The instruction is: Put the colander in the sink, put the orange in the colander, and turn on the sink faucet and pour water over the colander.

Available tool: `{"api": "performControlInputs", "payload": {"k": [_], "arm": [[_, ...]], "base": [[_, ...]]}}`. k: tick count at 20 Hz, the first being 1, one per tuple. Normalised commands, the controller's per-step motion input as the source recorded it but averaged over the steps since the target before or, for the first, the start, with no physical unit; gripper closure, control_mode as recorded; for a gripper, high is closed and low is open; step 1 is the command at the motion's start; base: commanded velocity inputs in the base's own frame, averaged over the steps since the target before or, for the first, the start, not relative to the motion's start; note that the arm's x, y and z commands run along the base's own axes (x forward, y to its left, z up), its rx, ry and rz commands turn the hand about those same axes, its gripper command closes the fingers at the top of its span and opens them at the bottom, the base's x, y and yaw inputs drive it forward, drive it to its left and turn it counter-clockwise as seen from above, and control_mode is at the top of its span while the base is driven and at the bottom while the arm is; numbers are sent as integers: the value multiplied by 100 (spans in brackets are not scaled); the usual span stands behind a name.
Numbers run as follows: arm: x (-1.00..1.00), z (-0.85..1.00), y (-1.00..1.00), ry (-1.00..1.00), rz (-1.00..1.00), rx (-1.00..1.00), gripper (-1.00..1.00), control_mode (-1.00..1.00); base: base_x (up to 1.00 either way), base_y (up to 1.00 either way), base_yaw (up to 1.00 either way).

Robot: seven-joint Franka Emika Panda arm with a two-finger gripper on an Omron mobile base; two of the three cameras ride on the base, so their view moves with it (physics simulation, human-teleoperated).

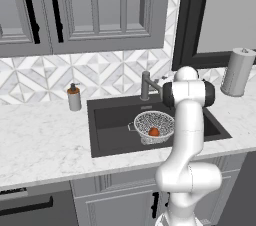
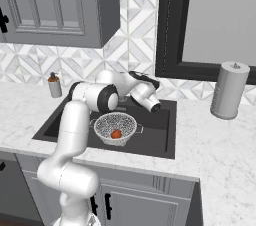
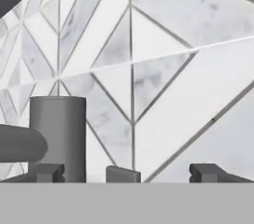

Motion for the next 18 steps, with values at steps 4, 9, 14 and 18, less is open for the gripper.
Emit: {"api": "performControlInputs", "payload": {"k": [4, 9, 14, 18], "arm": [[25, -38, 16, 0, -2, -7, -100, -100], [31, -26, 11, 0, -4, -6, -100, -100], [39, -4, 0, 0, -9, -1, -100, -100], [38, 0, 0, 0, -17, 0, -100, -100]], "base": [[0, 0, 0], [0, 0, 0], [0, 0, 0], [0, 0, 0]]}}
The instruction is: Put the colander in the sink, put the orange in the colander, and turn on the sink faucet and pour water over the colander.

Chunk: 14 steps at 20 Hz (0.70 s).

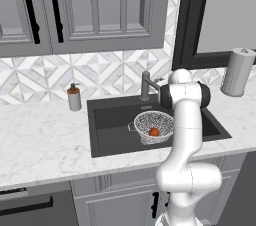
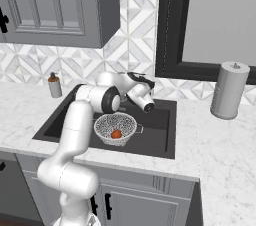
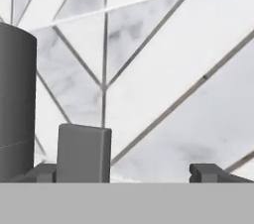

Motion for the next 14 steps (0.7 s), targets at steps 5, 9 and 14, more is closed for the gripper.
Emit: {"api": "performControlInputs", "payload": {"k": [5, 9, 14], "arm": [[40, 0, -5, 0, -21, 0, 100, -100], [43, 0, -64, 0, -19, 2, 100, -100], [48, 17, -100, 3, -6, 22, 100, -100]], "base": [[0, 0, 0], [0, 0, 0], [0, 0, 0]]}}
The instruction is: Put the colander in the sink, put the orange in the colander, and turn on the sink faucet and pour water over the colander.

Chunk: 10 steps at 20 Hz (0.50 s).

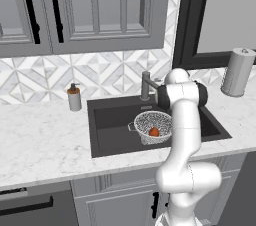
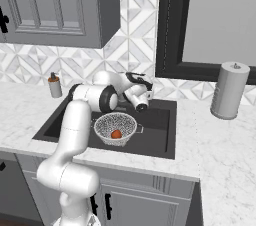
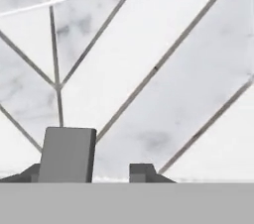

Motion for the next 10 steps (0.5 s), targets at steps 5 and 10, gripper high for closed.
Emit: {"api": "performControlInputs", "payload": {"k": [5, 10], "arm": [[54, 10, -100, 14, 0, 27, 100, -100], [30, 29, -100, 9, 0, 29, 100, -100]], "base": [[0, 0, 0], [0, 0, 0]]}}
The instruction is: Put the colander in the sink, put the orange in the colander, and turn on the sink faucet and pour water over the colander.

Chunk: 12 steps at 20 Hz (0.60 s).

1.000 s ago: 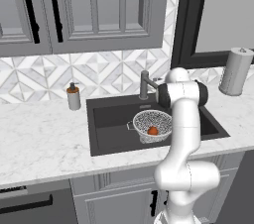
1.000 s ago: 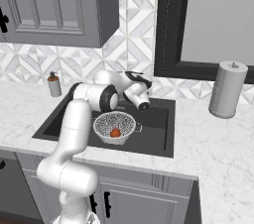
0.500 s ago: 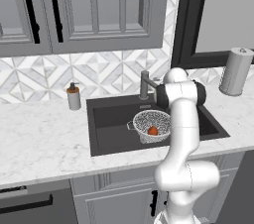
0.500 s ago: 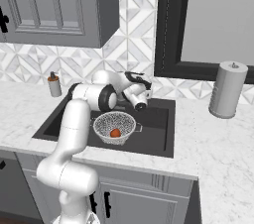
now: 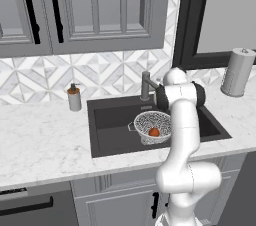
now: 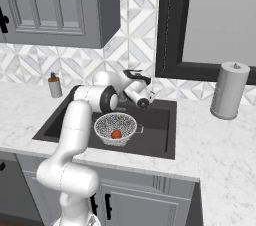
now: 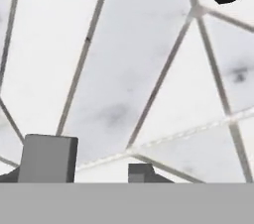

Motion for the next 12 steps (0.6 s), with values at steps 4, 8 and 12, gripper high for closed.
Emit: {"api": "performControlInputs", "payload": {"k": [4, 8, 12], "arm": [[0, 95, -100, -1, 9, 52, 100, -100], [-19, 88, -100, -11, 4, 50, 100, -100], [-58, 87, -98, -16, 5, 45, 100, -100]], "base": [[0, 0, 0], [0, 0, 0], [0, 0, 0]]}}
